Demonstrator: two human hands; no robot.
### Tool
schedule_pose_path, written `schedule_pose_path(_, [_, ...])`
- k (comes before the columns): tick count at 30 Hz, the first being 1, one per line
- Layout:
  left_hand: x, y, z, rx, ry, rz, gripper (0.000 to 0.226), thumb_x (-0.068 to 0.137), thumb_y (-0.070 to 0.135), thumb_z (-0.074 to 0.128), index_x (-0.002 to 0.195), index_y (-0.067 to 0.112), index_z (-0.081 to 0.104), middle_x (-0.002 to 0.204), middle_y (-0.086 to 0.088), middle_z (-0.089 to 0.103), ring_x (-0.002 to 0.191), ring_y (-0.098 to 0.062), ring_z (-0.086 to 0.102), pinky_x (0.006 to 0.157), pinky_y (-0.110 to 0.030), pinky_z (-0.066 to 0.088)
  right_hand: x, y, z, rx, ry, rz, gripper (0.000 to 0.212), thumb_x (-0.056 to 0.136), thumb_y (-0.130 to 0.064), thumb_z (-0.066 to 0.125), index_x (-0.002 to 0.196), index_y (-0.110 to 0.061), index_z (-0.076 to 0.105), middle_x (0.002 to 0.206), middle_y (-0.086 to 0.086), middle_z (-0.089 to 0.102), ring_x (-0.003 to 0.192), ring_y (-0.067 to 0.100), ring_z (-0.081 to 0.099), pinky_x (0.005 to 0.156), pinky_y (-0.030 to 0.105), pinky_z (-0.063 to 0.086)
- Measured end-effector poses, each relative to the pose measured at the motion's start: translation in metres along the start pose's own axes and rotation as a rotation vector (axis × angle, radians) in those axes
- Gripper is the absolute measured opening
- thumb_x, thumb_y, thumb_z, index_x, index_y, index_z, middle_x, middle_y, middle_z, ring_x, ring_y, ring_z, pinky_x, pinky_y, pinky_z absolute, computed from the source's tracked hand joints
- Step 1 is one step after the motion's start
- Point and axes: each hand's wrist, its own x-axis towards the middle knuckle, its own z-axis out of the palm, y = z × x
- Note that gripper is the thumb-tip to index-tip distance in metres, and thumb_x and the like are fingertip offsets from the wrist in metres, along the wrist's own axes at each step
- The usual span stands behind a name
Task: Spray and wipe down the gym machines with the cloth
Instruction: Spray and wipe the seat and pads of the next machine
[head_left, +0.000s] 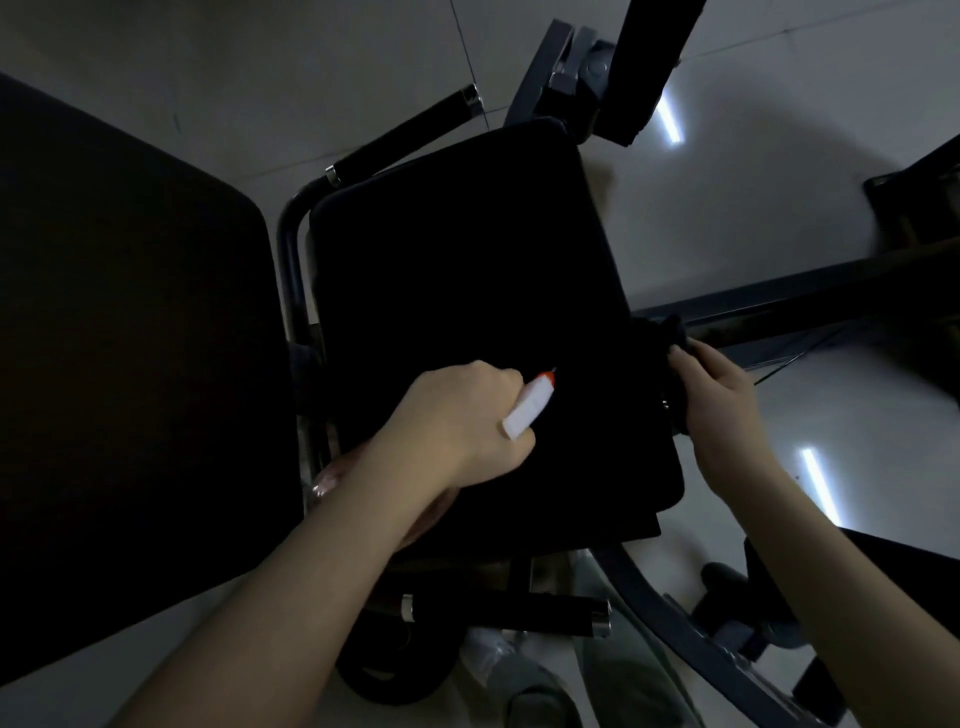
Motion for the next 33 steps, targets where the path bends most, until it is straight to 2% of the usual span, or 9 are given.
schedule_pose_path(5, [0.015,-0.012,-0.014,-0.043,0.073,-0.049,0.012,0.097,0.025,0.045,0.105,0.018,0.041,0.074,0.007,0.033,0.072,-0.018,0.044,0.069,-0.038,0.046,0.002,-0.001,-0.002,0.022,-0.012,0.020,0.022,0.098,-0.020,0.046,0.111,-0.016,0.063,0.083,0.002,0.063,0.067,0.011,0.060,0.055,0.021,0.049])
schedule_pose_path(7, [0.022,-0.020,-0.017,-0.129,0.107,-0.082,0.012,0.095,0.024,0.047,0.095,0.015,0.038,0.079,0.001,0.041,0.077,-0.024,0.049,0.068,-0.038,0.045,0.003,-0.002,-0.001,0.035,-0.007,0.026,0.021,0.098,-0.019,0.046,0.110,-0.017,0.064,0.082,0.001,0.063,0.065,0.009,0.061,0.053,0.019,0.050])
schedule_pose_path(11, [0.036,-0.033,-0.021,-0.237,0.239,-0.210,0.017,0.087,0.029,0.053,0.082,0.013,0.050,0.079,-0.004,0.057,0.071,-0.024,0.057,0.057,-0.031,0.042,0.007,-0.009,0.002,0.021,0.008,0.025,0.020,0.098,-0.020,0.047,0.105,-0.017,0.066,0.083,0.003,0.064,0.070,0.014,0.061,0.059,0.025,0.049])
schedule_pose_path(16, [0.048,-0.035,-0.038,-0.300,0.294,-0.273,0.014,0.086,0.024,0.053,0.085,0.010,0.052,0.082,-0.006,0.058,0.071,-0.025,0.058,0.062,-0.035,0.047,0.016,-0.018,0.005,0.055,-0.022,0.031,0.020,0.097,-0.019,0.049,0.092,-0.023,0.067,0.086,0.006,0.065,0.079,0.019,0.062,0.072,0.033,0.049])
schedule_pose_path(21, [0.064,-0.039,-0.050,-0.309,0.435,-0.362,0.016,0.083,0.023,0.050,0.081,0.008,0.055,0.079,-0.008,0.060,0.072,-0.028,0.057,0.064,-0.036,0.046,0.024,-0.027,0.006,0.068,-0.014,0.019,0.022,0.097,-0.018,0.048,0.088,-0.026,0.067,0.076,0.000,0.064,0.062,0.009,0.060,0.060,0.024,0.047])
schedule_pose_path(24, [0.074,-0.043,-0.055,-0.322,0.468,-0.361,0.017,0.083,0.022,0.048,0.080,0.006,0.054,0.076,-0.009,0.060,0.072,-0.029,0.057,0.061,-0.032,0.042,0.030,-0.032,0.006,0.047,-0.004,-0.001,0.021,0.097,-0.018,0.048,0.091,-0.025,0.067,0.084,0.003,0.066,0.076,0.015,0.062,0.068,0.026,0.049])
schedule_pose_path(28, [0.075,-0.047,-0.050,-0.403,0.596,-0.380,0.017,0.085,0.019,0.051,0.089,0.006,0.059,0.084,-0.007,0.063,0.077,-0.024,0.058,0.063,-0.027,0.043,0.038,-0.047,0.014,-0.009,-0.007,-0.085,0.021,0.097,-0.016,0.048,0.088,-0.022,0.065,0.085,0.007,0.064,0.077,0.015,0.061,0.070,0.027,0.046])
schedule_pose_path(31, [0.067,-0.049,-0.045,-0.422,0.708,-0.385,0.022,0.083,0.022,0.051,0.087,0.002,0.060,0.080,-0.011,0.064,0.073,-0.027,0.059,0.056,-0.023,0.040,0.050,-0.066,0.031,-0.072,-0.027,-0.252,0.017,0.097,-0.018,0.048,0.103,-0.019,0.064,0.083,-0.002,0.063,0.071,0.007,0.058,0.063,0.021,0.044])
schedule_pose_path(33, [0.061,-0.051,-0.043,-0.443,0.766,-0.372,0.028,0.077,0.024,0.048,0.084,0.001,0.060,0.079,-0.014,0.065,0.073,-0.030,0.061,0.057,-0.027,0.044,0.060,-0.074,0.052,-0.175,-0.049,-0.406,0.034,0.094,-0.024,0.048,0.126,-0.015,0.056,0.110,0.001,0.064,0.099,0.014,0.061,0.085,0.029,0.048])
